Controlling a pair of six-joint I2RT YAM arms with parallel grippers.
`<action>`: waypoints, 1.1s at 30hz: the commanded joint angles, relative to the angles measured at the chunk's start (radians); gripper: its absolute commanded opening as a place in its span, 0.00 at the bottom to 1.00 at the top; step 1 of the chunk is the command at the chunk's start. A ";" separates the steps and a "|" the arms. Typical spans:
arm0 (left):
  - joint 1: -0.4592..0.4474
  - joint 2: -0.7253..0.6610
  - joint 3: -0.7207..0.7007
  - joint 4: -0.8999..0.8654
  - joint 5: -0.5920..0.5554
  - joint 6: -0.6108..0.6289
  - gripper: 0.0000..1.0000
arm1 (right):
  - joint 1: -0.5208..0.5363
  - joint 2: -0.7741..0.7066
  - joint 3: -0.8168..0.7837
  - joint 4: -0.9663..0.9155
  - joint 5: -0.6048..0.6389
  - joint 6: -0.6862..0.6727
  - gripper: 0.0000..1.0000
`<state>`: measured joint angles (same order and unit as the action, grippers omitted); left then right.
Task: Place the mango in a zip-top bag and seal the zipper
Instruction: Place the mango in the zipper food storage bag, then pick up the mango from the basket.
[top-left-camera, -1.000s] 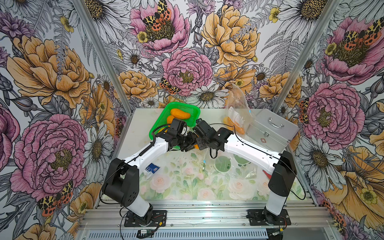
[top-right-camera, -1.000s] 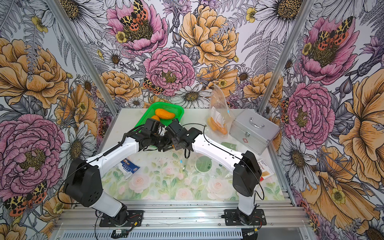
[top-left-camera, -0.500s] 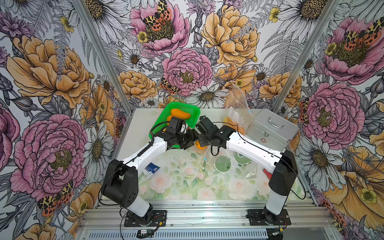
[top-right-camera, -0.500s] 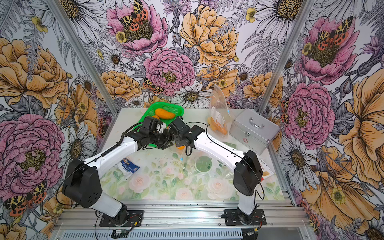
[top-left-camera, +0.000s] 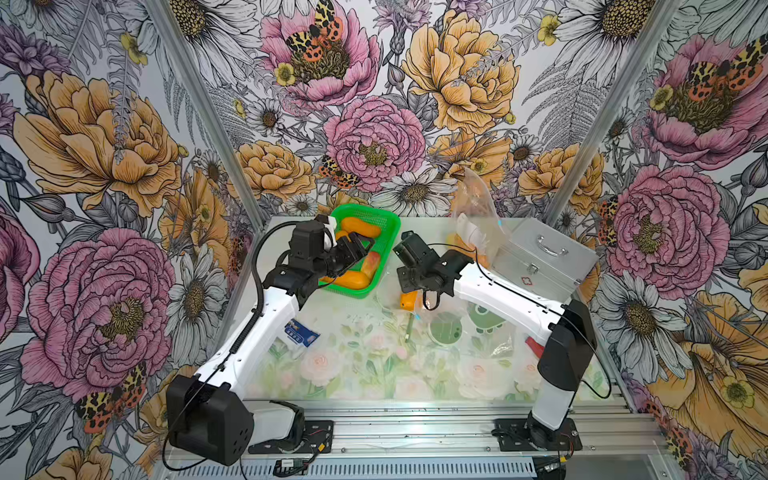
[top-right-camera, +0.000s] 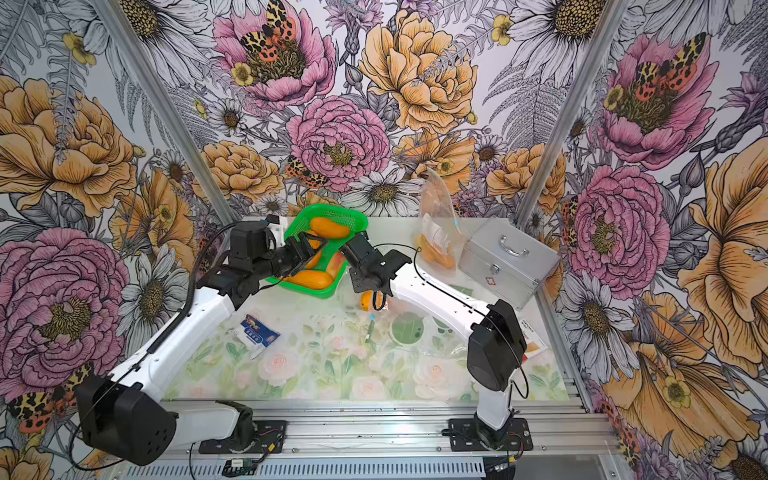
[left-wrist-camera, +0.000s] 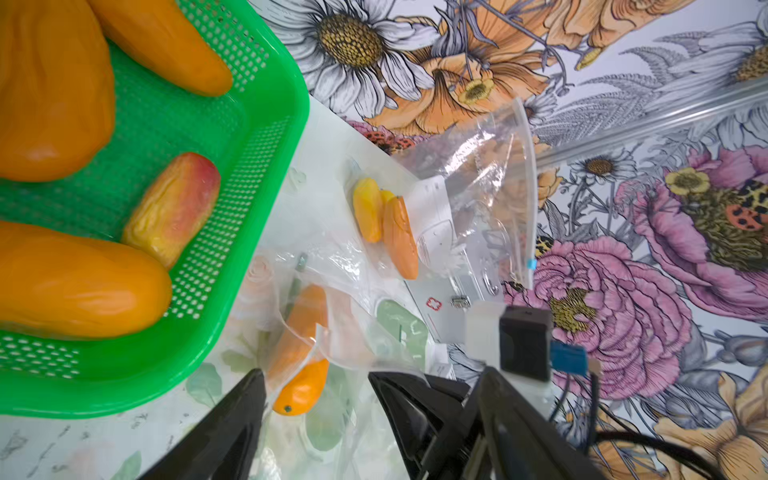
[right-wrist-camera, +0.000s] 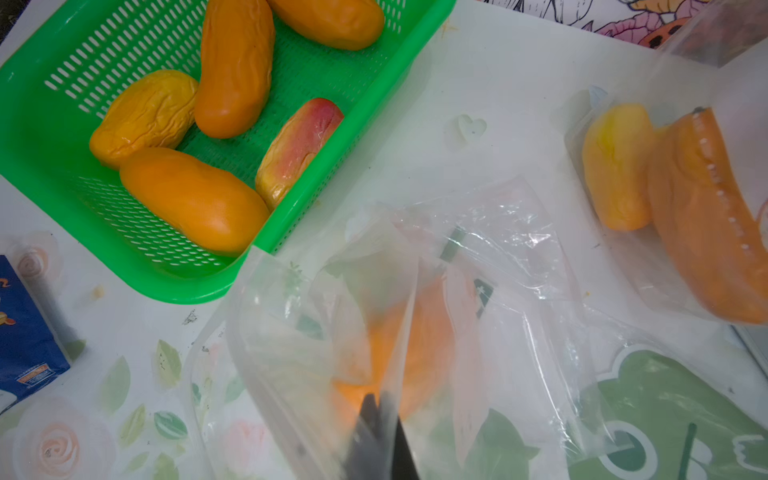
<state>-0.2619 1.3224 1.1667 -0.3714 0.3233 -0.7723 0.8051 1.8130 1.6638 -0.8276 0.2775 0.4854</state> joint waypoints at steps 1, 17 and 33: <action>0.050 0.107 0.034 0.003 -0.183 0.117 0.78 | -0.002 0.010 0.024 0.015 -0.019 0.012 0.00; 0.118 0.765 0.520 -0.102 -0.374 0.308 0.80 | -0.002 0.019 0.032 0.013 -0.039 0.035 0.00; 0.123 1.022 0.758 -0.168 -0.414 0.339 0.77 | -0.002 0.039 0.041 0.013 -0.050 0.044 0.00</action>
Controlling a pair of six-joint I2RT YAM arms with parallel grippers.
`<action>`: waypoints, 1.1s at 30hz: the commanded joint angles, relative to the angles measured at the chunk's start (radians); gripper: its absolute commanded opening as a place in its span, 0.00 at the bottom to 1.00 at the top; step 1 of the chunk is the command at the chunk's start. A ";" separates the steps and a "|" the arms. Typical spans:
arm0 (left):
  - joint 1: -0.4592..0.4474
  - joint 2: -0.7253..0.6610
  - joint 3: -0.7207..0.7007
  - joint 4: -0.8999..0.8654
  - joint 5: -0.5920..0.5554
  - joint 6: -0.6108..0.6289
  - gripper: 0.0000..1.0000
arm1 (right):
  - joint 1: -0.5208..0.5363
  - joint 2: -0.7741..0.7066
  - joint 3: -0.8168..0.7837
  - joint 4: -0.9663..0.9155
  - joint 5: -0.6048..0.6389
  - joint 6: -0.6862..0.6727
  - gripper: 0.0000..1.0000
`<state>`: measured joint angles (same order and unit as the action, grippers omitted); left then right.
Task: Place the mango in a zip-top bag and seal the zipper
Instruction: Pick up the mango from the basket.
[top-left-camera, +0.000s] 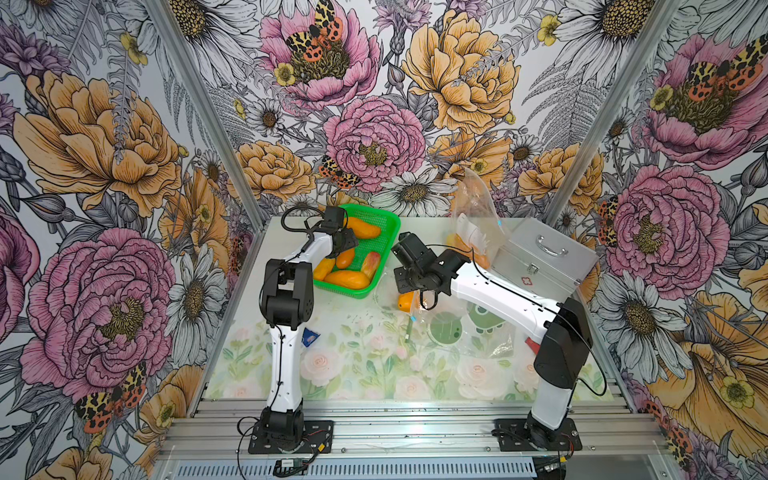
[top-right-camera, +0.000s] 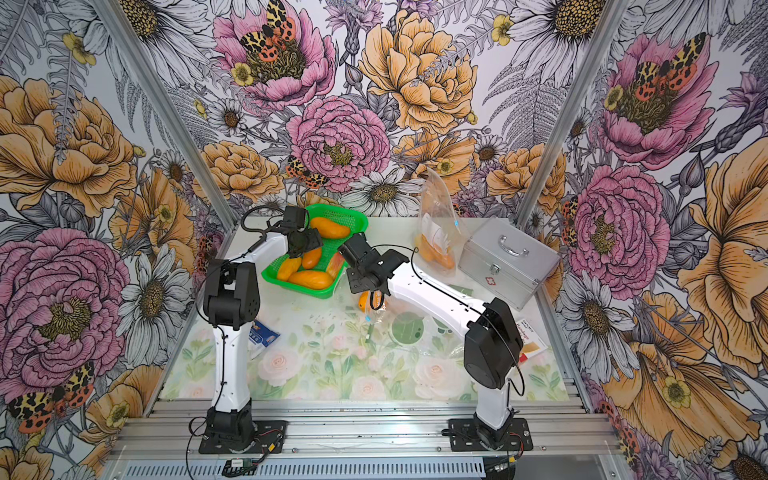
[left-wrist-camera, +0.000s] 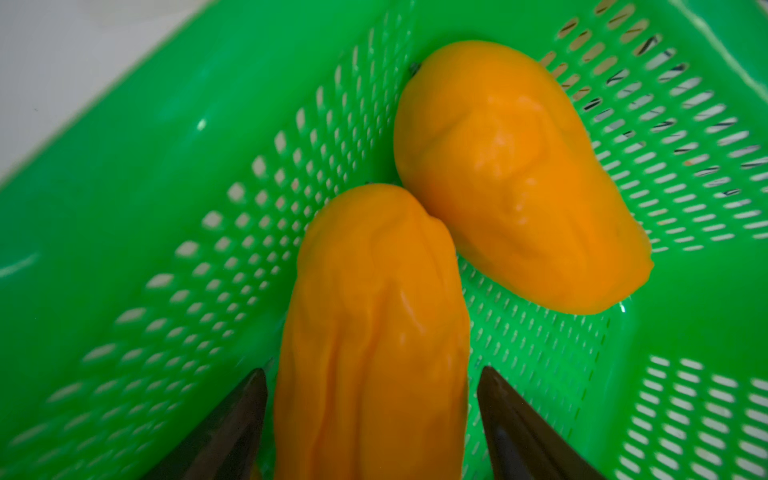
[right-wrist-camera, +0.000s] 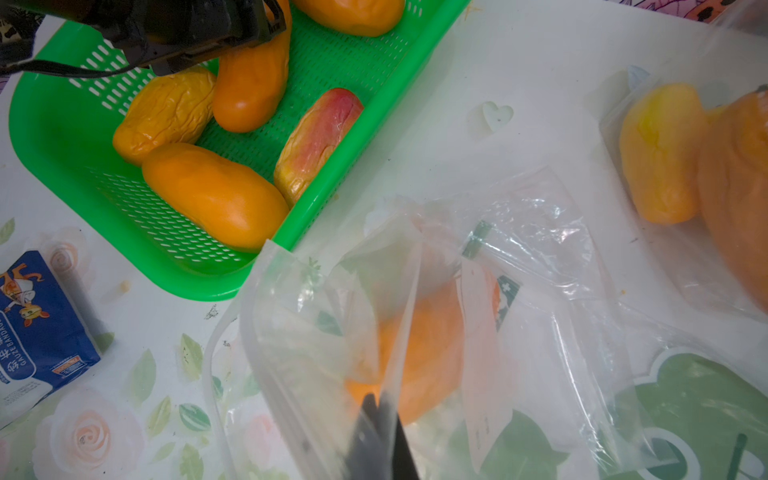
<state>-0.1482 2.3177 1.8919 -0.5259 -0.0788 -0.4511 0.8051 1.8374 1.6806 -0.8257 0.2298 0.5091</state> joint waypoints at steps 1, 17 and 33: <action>0.009 0.038 0.044 -0.013 -0.011 0.017 0.75 | -0.002 0.015 0.024 0.011 0.000 0.021 0.00; -0.018 -0.187 -0.054 0.051 0.006 0.060 0.16 | -0.048 -0.010 0.021 0.011 0.005 0.032 0.00; -0.052 -0.731 -0.716 0.656 0.231 -0.078 0.13 | -0.112 -0.038 0.016 0.013 -0.066 0.026 0.00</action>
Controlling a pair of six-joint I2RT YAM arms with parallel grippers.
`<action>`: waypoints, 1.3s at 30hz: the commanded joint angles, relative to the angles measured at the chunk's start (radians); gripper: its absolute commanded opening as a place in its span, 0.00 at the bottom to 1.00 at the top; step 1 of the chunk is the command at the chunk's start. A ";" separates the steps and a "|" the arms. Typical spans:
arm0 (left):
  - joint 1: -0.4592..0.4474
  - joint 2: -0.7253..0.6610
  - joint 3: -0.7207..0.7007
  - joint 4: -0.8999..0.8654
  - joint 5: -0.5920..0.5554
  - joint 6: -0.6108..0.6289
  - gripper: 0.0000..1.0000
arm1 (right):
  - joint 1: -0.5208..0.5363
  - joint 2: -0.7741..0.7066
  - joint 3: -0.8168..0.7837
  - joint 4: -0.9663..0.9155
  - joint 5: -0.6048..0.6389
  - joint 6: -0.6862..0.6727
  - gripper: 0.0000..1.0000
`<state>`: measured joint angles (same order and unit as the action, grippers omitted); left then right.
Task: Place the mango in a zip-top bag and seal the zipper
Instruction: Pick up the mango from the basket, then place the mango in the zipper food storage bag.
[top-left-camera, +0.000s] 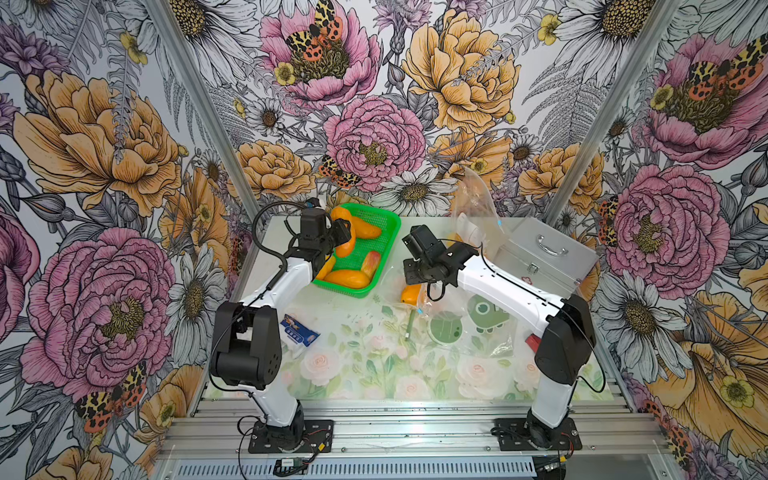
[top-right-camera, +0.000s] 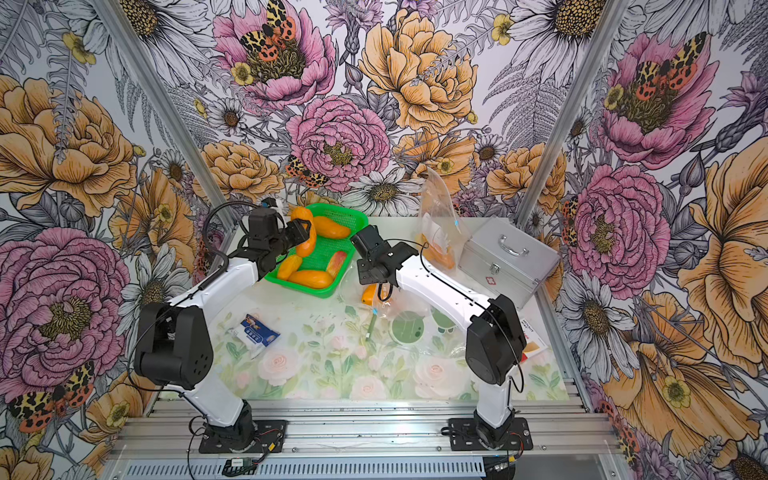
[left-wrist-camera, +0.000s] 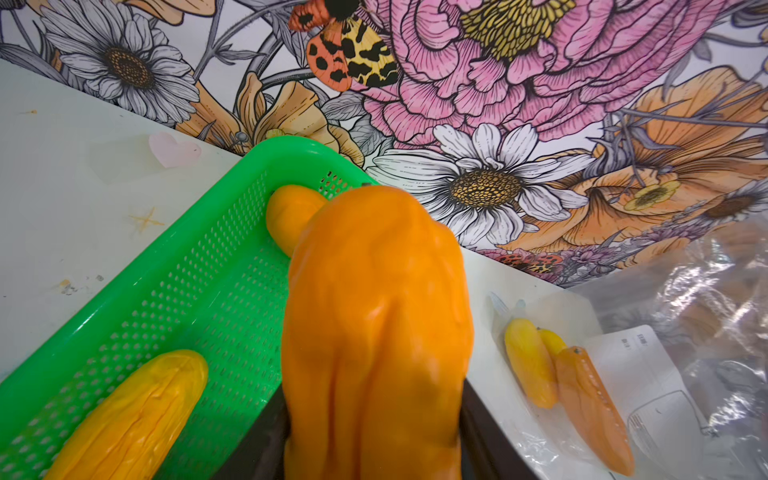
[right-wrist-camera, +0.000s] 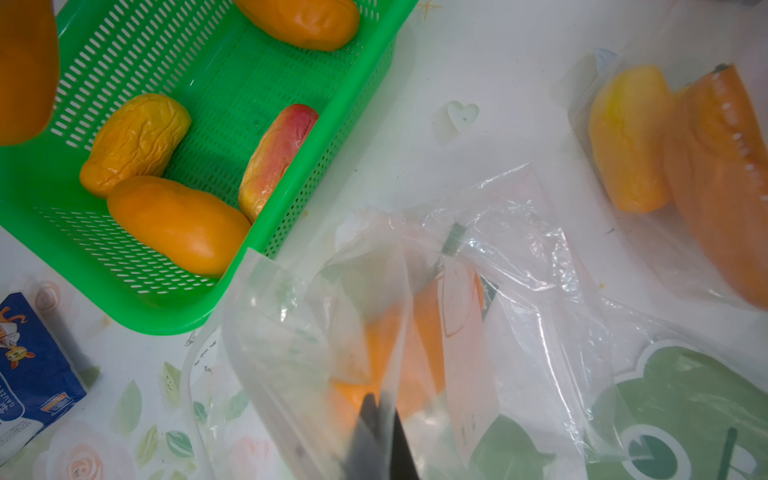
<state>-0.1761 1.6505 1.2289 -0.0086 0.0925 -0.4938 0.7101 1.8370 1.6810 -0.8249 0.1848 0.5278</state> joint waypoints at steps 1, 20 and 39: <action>-0.037 -0.092 -0.081 0.155 0.060 -0.033 0.13 | -0.023 -0.038 0.017 0.012 -0.027 0.007 0.00; -0.309 -0.457 -0.418 0.505 0.107 -0.055 0.13 | -0.149 -0.038 -0.004 0.065 -0.243 0.033 0.00; -0.465 -0.043 -0.535 1.252 0.034 -0.115 0.15 | -0.188 -0.097 -0.017 0.102 -0.364 0.083 0.00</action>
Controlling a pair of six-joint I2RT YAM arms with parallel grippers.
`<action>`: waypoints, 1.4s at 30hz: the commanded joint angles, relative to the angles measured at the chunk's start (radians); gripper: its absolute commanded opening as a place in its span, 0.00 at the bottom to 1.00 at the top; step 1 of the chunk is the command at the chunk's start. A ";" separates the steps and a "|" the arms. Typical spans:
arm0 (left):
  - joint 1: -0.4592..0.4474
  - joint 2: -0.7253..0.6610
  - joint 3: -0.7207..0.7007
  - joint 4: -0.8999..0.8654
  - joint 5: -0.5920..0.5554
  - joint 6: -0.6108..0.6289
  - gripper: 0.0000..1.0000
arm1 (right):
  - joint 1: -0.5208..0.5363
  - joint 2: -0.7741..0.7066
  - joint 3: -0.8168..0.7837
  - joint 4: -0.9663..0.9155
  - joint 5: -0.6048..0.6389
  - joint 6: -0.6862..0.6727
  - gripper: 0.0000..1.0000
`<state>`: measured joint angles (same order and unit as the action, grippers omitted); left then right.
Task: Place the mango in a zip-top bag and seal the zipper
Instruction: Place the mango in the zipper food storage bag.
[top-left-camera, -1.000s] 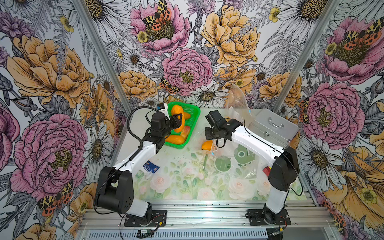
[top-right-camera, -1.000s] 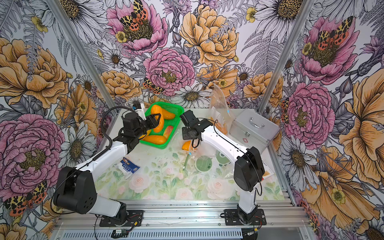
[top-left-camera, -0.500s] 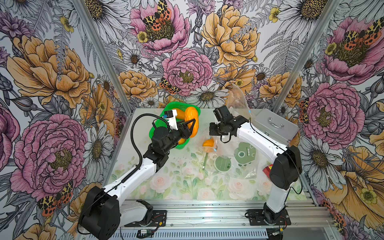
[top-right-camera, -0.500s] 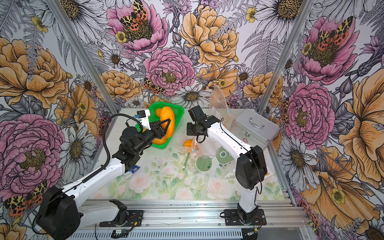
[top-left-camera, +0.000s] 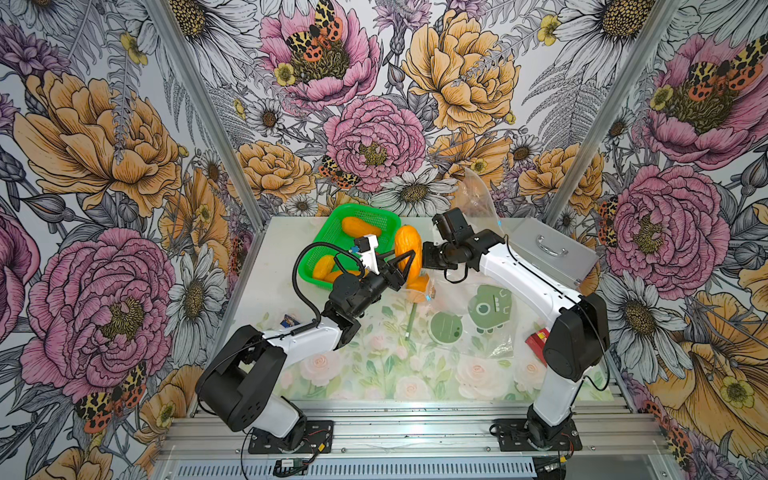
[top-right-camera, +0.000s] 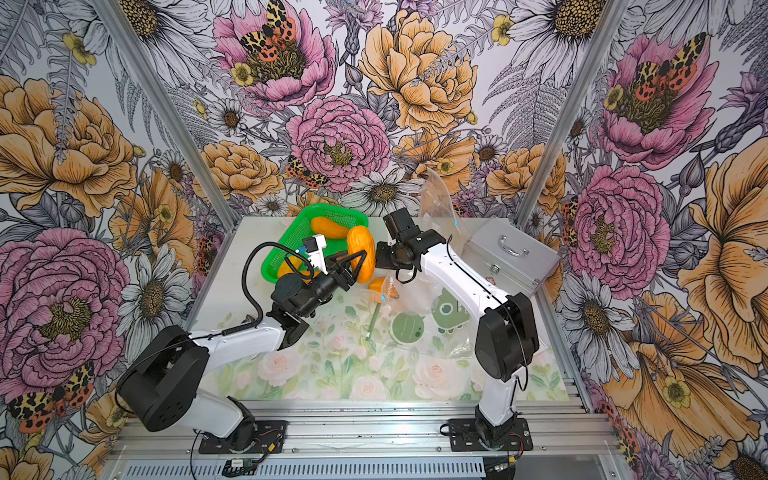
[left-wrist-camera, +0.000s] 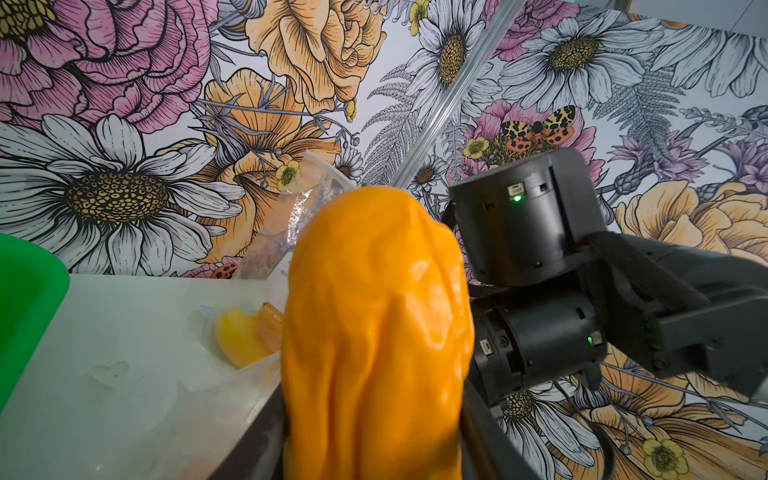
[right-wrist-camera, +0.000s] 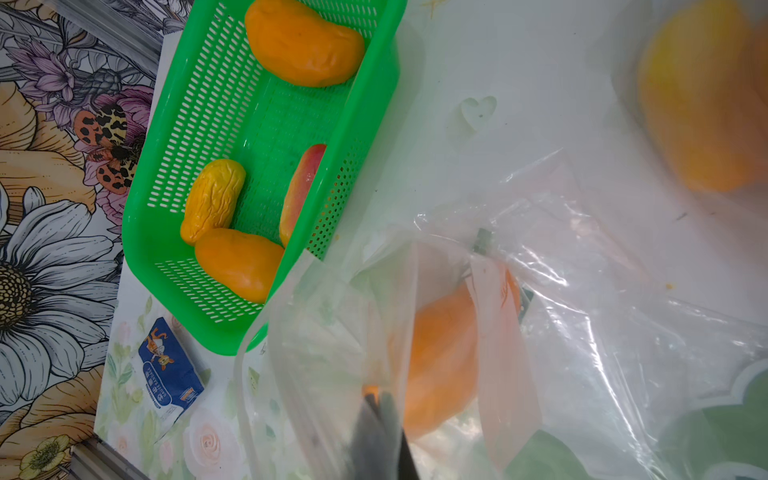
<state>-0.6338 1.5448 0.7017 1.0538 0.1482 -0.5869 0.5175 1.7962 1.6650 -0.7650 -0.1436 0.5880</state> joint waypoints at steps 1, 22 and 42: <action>-0.007 0.089 -0.005 0.206 -0.022 -0.032 0.15 | 0.005 -0.062 -0.004 0.043 -0.035 0.024 0.00; -0.024 0.113 -0.013 -0.012 -0.002 0.014 0.76 | -0.013 -0.070 -0.040 0.138 -0.058 0.079 0.00; -0.053 -0.191 0.072 -0.483 -0.106 0.176 0.91 | -0.044 -0.141 -0.062 0.165 -0.042 0.110 0.00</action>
<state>-0.7033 1.4025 0.7425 0.6479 0.0811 -0.4408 0.4820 1.6966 1.6062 -0.6365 -0.1944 0.6914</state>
